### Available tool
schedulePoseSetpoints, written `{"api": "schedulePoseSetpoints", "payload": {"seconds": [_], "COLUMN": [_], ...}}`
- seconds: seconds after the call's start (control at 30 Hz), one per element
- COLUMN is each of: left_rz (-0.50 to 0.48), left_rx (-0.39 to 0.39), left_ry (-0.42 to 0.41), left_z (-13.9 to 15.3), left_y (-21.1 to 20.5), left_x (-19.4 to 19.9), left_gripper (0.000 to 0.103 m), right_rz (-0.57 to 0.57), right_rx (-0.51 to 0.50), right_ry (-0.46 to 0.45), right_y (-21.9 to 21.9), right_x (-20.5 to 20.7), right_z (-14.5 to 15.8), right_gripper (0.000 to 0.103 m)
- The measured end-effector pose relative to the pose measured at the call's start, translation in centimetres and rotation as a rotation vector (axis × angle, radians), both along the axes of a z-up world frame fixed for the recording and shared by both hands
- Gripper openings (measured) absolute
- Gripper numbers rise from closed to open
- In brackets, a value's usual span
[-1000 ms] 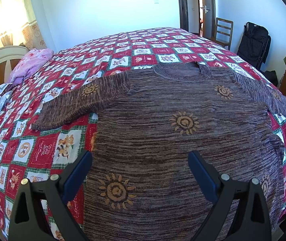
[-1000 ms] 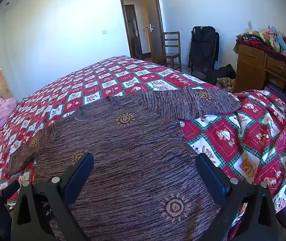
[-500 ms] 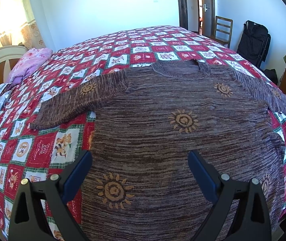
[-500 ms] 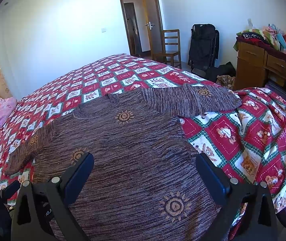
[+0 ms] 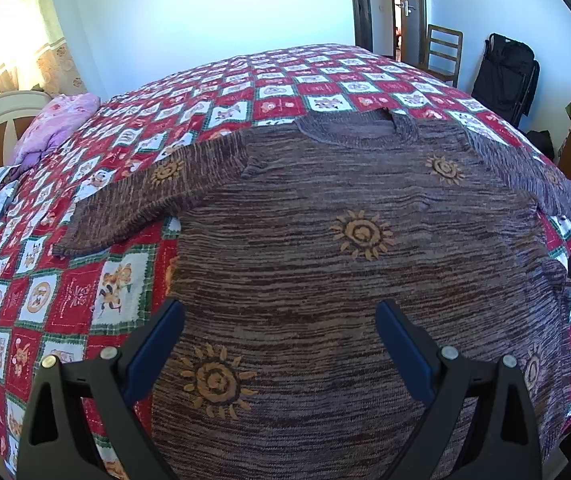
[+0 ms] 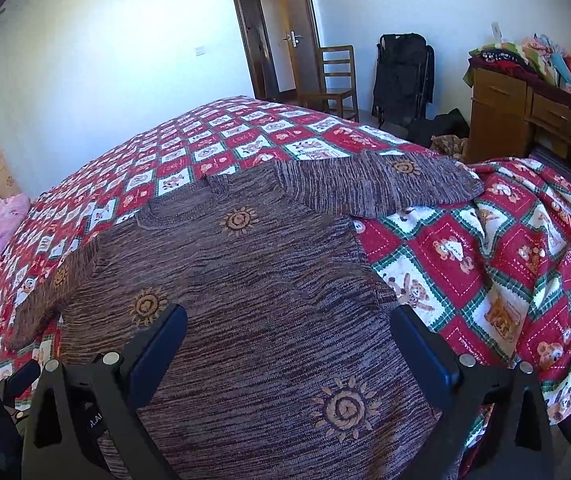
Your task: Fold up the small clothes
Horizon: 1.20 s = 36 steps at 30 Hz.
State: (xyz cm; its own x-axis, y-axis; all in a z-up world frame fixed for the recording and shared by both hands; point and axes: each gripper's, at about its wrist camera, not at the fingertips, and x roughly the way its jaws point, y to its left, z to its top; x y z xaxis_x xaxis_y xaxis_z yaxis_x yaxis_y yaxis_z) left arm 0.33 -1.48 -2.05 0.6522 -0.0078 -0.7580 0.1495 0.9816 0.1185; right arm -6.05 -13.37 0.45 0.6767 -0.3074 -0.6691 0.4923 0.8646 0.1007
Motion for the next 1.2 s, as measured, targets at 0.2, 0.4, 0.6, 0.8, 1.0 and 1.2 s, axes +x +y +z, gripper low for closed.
{"api": "schedulePoseSetpoints", "payload": {"seconds": [0.2,0.4,0.6,0.8,1.0,1.2], "left_rz": [-0.001,-0.004,-0.037,-0.041,-0.009,0.018], "left_rx": [0.006,0.007,-0.056,-0.123,-0.122,-0.106], "left_ry": [0.012,0.021,0.041,0.065,0.030,-0.012], "left_z": [-0.3,-0.6,-0.6,-1.0,-1.4,-2.3], "left_y": [-0.3,-0.6,-0.4,0.5,1.6,2.2], "left_x": [0.3,0.5,0.8,1.8,2.9,3.9], "left_gripper": [0.099,0.099,0.099,0.099,0.099,0.099], "right_rz": [-0.002,-0.005,0.007,-0.050,-0.210,-0.341], "right_rx": [0.005,0.008,0.017,-0.012,0.119,0.251], "right_ry": [0.013,0.021,0.013,-0.081,-0.120,-0.119], "right_y": [-0.2,-0.5,-1.2,-6.4,-18.2,-29.8], "right_x": [0.3,0.6,1.0,0.2,-0.7,-0.6], "right_z": [-0.4,-0.7,-1.0,0.4,1.7,0.8], "right_gripper": [0.102,0.102,0.102,0.094,0.065,0.055]}}
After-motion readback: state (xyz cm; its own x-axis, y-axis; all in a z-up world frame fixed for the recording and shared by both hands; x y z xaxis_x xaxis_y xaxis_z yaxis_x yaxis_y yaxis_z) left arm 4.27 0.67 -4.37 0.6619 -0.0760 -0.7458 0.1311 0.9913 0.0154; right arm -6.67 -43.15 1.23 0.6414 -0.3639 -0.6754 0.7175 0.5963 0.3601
